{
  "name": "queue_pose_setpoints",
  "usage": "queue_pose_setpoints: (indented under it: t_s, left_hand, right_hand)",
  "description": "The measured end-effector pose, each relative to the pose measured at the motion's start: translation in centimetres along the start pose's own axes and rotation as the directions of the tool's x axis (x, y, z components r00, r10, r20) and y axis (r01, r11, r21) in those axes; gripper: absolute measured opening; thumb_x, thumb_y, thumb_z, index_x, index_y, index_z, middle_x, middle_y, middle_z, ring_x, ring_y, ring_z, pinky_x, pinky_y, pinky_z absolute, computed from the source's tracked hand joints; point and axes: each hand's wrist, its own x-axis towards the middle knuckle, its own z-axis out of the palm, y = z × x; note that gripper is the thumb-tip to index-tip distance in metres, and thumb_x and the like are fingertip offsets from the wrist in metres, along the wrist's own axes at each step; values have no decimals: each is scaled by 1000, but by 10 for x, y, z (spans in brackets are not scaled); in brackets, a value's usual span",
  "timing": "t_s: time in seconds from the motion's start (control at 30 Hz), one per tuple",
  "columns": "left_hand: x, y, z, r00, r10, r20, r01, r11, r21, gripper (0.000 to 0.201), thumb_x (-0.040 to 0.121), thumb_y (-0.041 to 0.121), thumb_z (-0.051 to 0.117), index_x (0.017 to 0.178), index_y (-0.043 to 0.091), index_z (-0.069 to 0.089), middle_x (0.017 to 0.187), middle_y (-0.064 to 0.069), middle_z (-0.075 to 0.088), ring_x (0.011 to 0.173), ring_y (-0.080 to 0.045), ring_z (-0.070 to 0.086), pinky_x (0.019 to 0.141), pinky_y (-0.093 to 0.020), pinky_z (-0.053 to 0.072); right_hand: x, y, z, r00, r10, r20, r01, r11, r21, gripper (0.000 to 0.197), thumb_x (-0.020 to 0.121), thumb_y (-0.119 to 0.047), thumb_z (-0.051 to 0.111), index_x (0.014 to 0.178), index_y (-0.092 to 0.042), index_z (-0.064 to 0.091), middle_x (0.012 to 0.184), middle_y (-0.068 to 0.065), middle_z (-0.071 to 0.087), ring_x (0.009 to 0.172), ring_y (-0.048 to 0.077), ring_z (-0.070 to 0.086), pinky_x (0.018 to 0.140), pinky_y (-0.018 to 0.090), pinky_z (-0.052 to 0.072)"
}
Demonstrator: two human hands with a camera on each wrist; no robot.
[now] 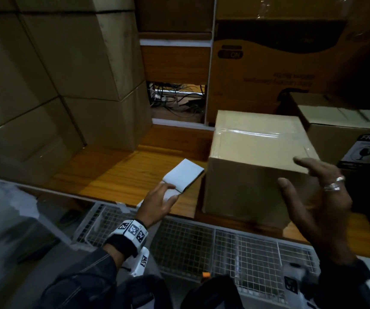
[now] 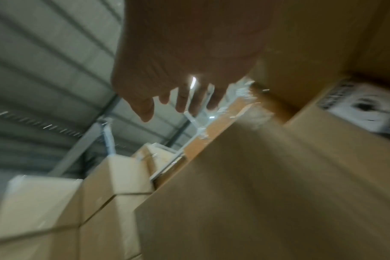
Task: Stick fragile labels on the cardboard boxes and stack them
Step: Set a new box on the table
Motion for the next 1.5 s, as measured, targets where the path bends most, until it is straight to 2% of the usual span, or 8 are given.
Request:
queue_pose_setpoints:
  t_s: [0.23,0.33,0.47,0.83,1.03,1.17,1.37,1.5]
  left_hand:
    - [4,-69,-8,905,-46,422,-68,965,253,101,81,88,13,153,24,43,165,-2,31,153,-18,26,120,-38,25]
    - [-1,-95,-20,928,21,372,-108,970,217,95,85,85,11,145,25,53,161,0,38,150,-17,31,121,-42,27]
    - [-6,-130,-39,957,116,265,-166,970,176,51,102,54,37,133,24,65,150,-1,52,144,-16,40,120,-38,25]
    - [-40,-168,-70,948,263,178,-295,936,193,48,103,58,39,115,27,72,136,2,62,132,-14,52,116,-42,33]
    - [-51,-176,-86,978,170,119,-192,960,206,59,107,58,26,105,24,74,128,4,68,125,-12,57,120,-48,30]
    - [-56,-181,-96,994,94,62,-107,957,270,58,107,59,24,108,22,69,117,8,69,116,-9,60,119,-48,30]
    - [-55,-183,-98,992,122,-23,-104,919,379,31,103,46,42,109,28,67,107,10,67,103,-10,60,113,-45,35]
    - [-50,-178,-96,990,138,12,-129,885,447,27,94,34,62,119,25,66,122,1,63,115,-18,58,104,-42,42]
  right_hand:
    - [-1,-61,93,981,-51,186,23,988,152,14,92,-14,71,105,-9,73,96,-2,70,85,12,67,72,28,53]
    - [-11,-73,155,937,-59,344,13,991,132,4,93,-17,71,96,-14,73,91,-4,69,80,11,65,68,32,53]
    - [-35,-64,238,859,30,511,-71,995,62,3,97,-25,68,99,-24,70,93,-10,68,85,6,62,69,31,52]
    - [-54,-52,380,620,256,742,-147,966,-211,32,95,-37,65,122,-21,66,120,-1,69,111,21,60,86,36,50]
    - [-46,-58,407,483,368,795,-95,924,-370,50,90,-39,71,136,-22,59,132,1,61,122,23,54,86,37,49]
    - [-43,-68,412,470,353,809,-51,926,-374,51,93,-38,67,139,-21,55,131,3,63,121,25,56,82,38,51]
    - [-31,-84,410,504,278,818,21,943,-333,24,97,-39,60,114,-22,60,107,3,72,100,27,67,66,33,39]
    - [-11,-94,401,606,255,754,-54,958,-280,17,105,-32,51,110,-20,62,84,-4,63,74,17,63,53,21,31]
